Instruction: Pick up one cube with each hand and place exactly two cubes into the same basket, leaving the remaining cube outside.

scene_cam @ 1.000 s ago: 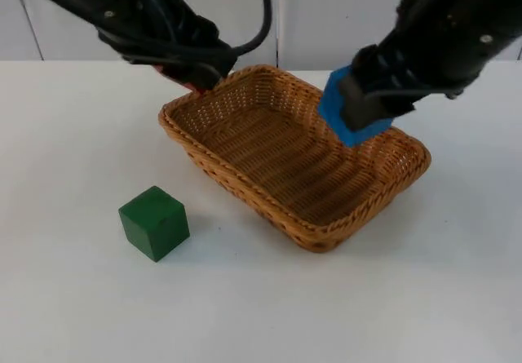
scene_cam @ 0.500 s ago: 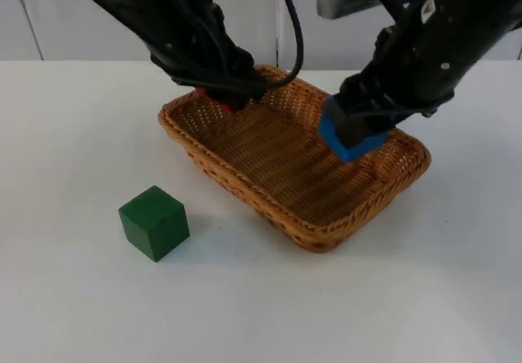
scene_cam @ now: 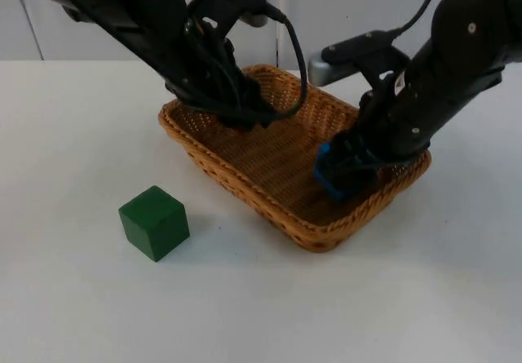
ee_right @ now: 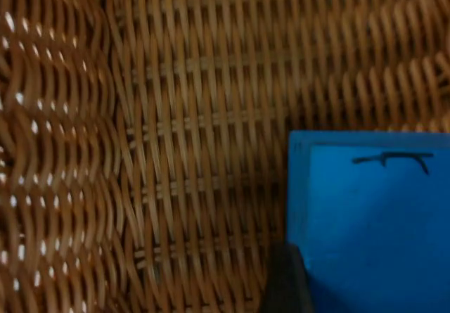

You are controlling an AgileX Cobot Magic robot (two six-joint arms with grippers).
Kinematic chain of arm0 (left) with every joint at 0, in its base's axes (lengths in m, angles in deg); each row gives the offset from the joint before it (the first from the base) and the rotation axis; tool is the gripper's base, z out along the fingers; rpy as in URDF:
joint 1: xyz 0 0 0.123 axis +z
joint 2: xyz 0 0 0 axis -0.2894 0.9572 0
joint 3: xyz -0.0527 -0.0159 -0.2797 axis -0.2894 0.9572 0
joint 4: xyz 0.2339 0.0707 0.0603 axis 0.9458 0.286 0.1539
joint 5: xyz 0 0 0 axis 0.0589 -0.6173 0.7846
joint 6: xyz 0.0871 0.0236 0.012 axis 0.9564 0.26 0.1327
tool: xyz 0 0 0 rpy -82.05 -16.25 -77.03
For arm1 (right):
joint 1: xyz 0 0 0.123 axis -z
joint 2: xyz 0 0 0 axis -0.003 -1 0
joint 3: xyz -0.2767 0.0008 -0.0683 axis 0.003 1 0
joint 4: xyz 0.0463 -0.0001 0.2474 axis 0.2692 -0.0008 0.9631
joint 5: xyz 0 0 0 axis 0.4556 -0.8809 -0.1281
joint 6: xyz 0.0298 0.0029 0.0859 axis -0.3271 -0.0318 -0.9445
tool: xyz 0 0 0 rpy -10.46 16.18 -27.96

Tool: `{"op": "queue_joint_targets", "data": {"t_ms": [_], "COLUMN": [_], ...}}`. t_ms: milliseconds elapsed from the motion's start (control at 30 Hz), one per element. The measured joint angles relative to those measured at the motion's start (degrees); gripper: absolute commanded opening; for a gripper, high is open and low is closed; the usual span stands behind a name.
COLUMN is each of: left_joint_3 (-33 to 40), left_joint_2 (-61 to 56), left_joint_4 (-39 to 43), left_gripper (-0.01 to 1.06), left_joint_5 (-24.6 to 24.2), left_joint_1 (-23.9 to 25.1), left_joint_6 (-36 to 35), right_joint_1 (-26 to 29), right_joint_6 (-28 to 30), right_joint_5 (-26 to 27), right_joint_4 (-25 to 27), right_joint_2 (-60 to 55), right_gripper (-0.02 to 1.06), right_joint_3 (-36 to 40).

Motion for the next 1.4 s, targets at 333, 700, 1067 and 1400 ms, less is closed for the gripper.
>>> {"op": "queue_joint_targets", "data": {"t_ms": [333,700,1067,1400], "left_joint_3": [-0.1,-0.1,-0.1,-0.1], "left_joint_2": [2.85,3.33,3.33,0.81], "left_joint_4": [0.0,0.0,0.0,0.0], "left_gripper": [0.0,0.12,0.81,0.89], "left_joint_5": [0.57,0.77,0.89,-0.08], "left_joint_1": [0.0,0.0,0.0,0.0], "left_joint_6": [0.44,1.49,1.53,1.53], "right_joint_1": [0.0,0.0,0.0,0.0], "right_joint_6": [0.14,0.14,0.14,0.14], "right_joint_5": [0.6,0.72,0.93,0.81], "right_joint_4": [0.0,0.0,0.0,0.0], "right_joint_2": [-0.62,-0.62,-0.62,2.55], "right_gripper": [0.0,0.24,0.64,0.73], "right_joint_3": [0.0,0.0,0.0,-0.1]}}
